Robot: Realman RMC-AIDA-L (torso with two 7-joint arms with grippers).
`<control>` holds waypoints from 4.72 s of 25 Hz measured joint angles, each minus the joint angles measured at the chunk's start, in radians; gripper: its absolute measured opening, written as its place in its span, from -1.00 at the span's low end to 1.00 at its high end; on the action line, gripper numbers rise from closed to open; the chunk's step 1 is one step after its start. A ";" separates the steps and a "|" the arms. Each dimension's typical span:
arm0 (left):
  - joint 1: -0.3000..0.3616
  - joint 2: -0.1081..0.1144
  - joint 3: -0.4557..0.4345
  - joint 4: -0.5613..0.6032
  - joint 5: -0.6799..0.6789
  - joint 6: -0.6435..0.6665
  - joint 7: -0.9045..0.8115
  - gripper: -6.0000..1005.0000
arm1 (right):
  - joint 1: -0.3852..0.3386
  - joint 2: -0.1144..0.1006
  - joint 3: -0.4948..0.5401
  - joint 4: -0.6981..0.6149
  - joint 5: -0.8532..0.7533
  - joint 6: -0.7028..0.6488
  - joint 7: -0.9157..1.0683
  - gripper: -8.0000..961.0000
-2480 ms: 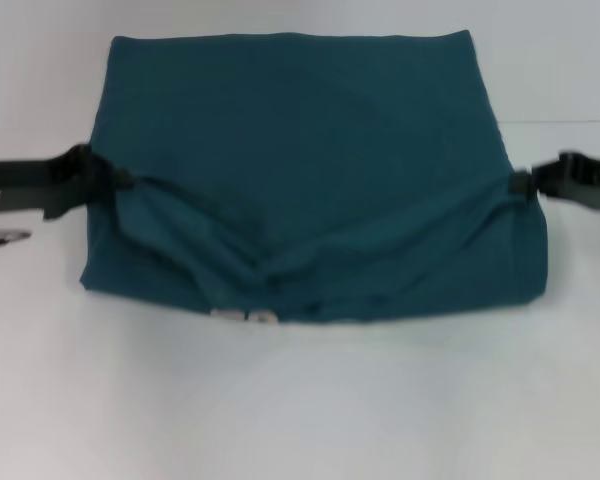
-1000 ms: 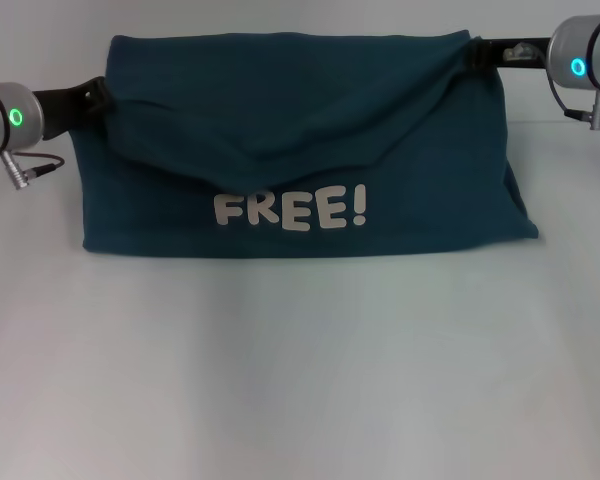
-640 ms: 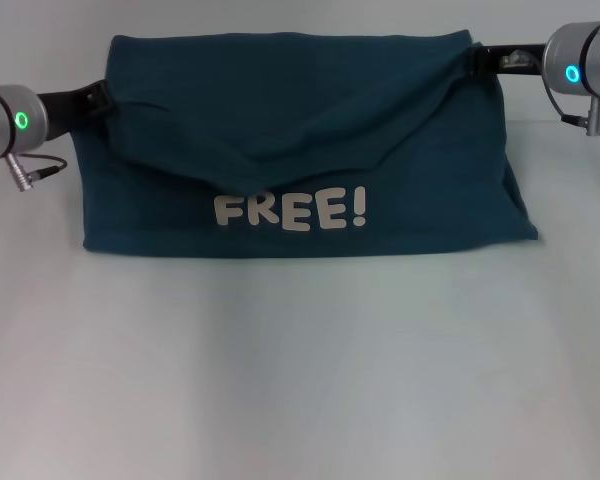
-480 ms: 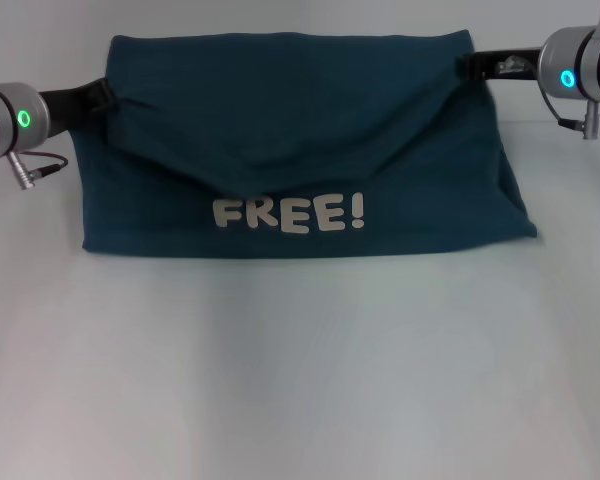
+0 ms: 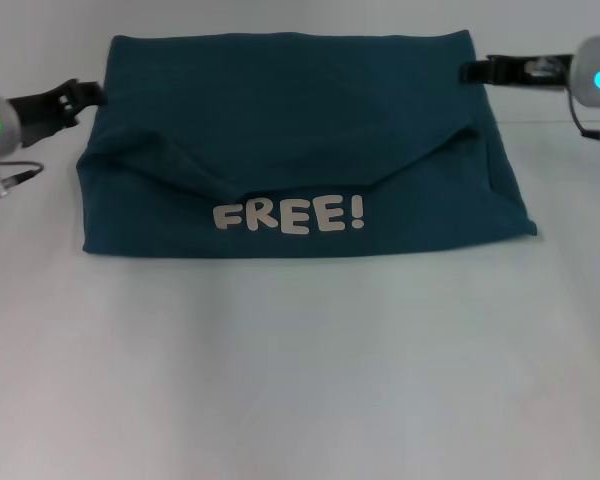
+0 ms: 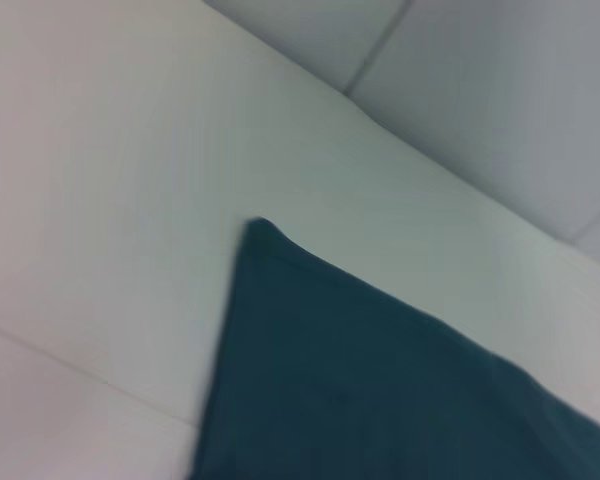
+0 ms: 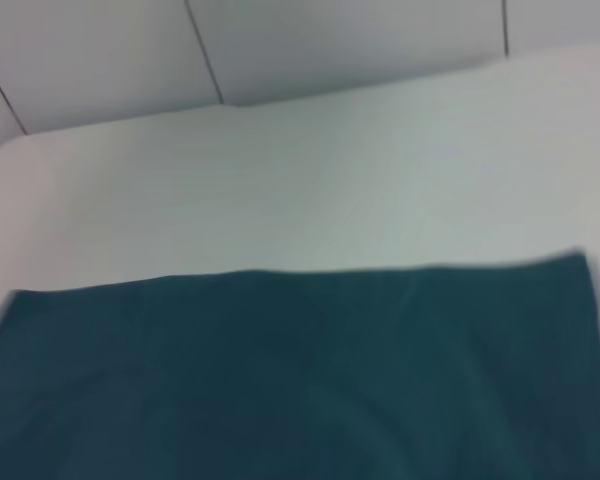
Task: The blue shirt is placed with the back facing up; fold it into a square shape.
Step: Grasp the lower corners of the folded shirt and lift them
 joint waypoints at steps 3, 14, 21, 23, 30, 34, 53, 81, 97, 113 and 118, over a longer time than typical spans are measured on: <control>0.060 -0.005 -0.013 0.062 -0.049 0.065 0.016 -0.19 | -0.096 0.010 0.037 -0.079 0.098 -0.138 -0.014 -0.07; 0.201 0.003 -0.046 0.080 -0.236 0.352 0.368 0.32 | -0.427 0.005 0.111 -0.118 0.463 -0.588 -0.200 0.17; 0.221 0.001 -0.058 0.024 -0.234 0.316 0.377 0.31 | -0.462 -0.006 0.207 -0.025 0.472 -0.666 -0.264 0.17; 0.217 0.000 -0.054 -0.009 -0.233 0.305 0.378 0.30 | -0.459 -0.010 0.213 -0.010 0.473 -0.666 -0.274 0.17; 0.212 -0.010 -0.048 -0.052 -0.233 0.274 0.370 0.27 | -0.443 -0.011 0.217 -0.006 0.470 -0.668 -0.278 0.17; 0.217 -0.015 -0.048 -0.058 -0.233 0.256 0.370 0.26 | -0.441 -0.010 0.217 -0.006 0.469 -0.669 -0.277 0.17; 0.191 -0.018 -0.006 -0.106 -0.234 0.193 0.356 0.19 | -0.448 -0.011 0.220 -0.006 0.474 -0.670 -0.276 0.16; 0.169 -0.012 0.015 -0.051 -0.215 0.217 0.341 -0.98 | -0.290 -0.147 0.208 -0.016 0.220 -0.605 -0.119 0.27; 0.130 -0.009 0.016 -0.039 -0.217 0.219 0.341 -0.98 | -0.143 -0.079 0.122 0.002 -0.052 -0.404 -0.044 0.81; 0.132 -0.016 0.016 -0.039 -0.217 0.217 0.341 -0.98 | -0.087 -0.019 0.062 0.071 -0.186 -0.228 -0.032 0.71; 0.130 -0.017 0.016 -0.039 -0.217 0.216 0.341 -0.98 | -0.079 -0.013 0.056 0.103 -0.186 -0.183 -0.021 0.68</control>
